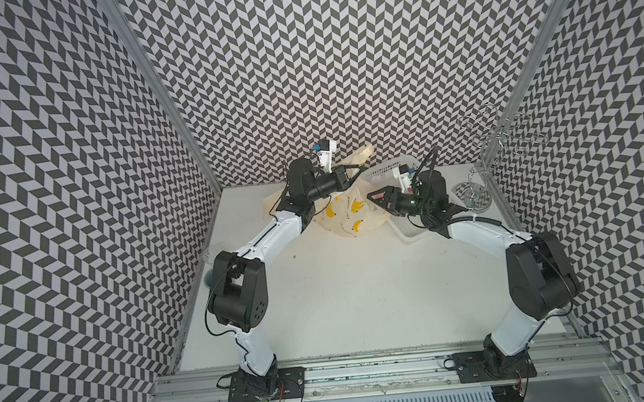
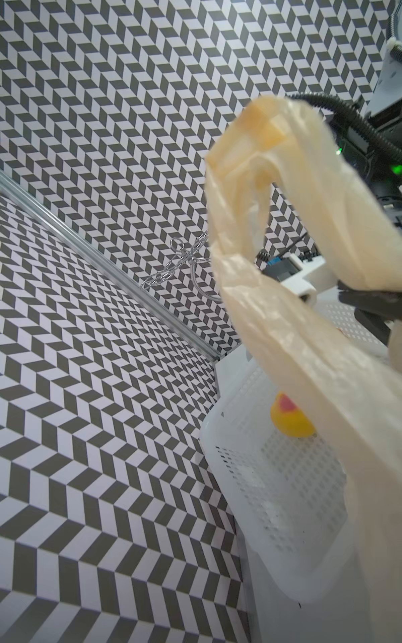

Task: Place the peach into a plastic bag & tie a knot
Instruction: Place the peach in the plastic bag, then pick up the peach from the plastic bag.

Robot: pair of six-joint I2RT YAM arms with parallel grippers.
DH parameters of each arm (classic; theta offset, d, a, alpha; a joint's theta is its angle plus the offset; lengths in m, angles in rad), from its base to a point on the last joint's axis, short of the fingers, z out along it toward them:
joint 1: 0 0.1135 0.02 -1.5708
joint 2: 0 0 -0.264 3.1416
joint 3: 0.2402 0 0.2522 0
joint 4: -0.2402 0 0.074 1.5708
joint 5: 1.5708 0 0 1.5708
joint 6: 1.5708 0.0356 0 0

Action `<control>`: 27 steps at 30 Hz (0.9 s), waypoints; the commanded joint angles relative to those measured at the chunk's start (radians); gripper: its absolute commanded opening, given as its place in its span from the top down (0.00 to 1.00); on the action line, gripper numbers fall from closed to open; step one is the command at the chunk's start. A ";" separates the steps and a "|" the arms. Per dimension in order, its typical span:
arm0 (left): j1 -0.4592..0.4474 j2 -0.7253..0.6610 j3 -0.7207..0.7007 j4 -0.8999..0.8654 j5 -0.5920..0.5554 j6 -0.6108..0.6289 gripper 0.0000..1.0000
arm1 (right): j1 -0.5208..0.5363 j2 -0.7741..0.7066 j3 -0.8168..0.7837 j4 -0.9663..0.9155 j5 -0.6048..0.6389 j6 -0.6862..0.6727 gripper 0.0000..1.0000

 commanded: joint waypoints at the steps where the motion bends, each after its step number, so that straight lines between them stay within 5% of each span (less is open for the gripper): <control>1: -0.010 -0.009 -0.008 0.022 0.029 -0.002 1.00 | -0.075 -0.064 -0.019 -0.089 0.104 -0.101 0.35; 4: 0.001 -0.016 0.014 -0.074 -0.016 0.044 1.00 | -0.140 -0.049 0.016 -0.189 0.190 -0.164 0.31; 6: 0.011 -0.015 0.028 -0.116 -0.027 0.056 1.00 | -0.143 -0.009 0.072 -0.266 0.388 -0.250 0.24; 11: 0.011 -0.026 0.012 -0.092 -0.015 0.047 1.00 | -0.123 0.196 0.298 -0.440 0.625 -0.360 0.15; 18: 0.014 -0.023 0.032 -0.103 0.002 0.046 1.00 | -0.107 0.415 0.521 -0.544 0.703 -0.385 0.16; 27: 0.017 -0.030 0.020 -0.097 0.010 0.039 1.00 | -0.059 0.042 0.196 -0.401 0.564 -0.324 0.22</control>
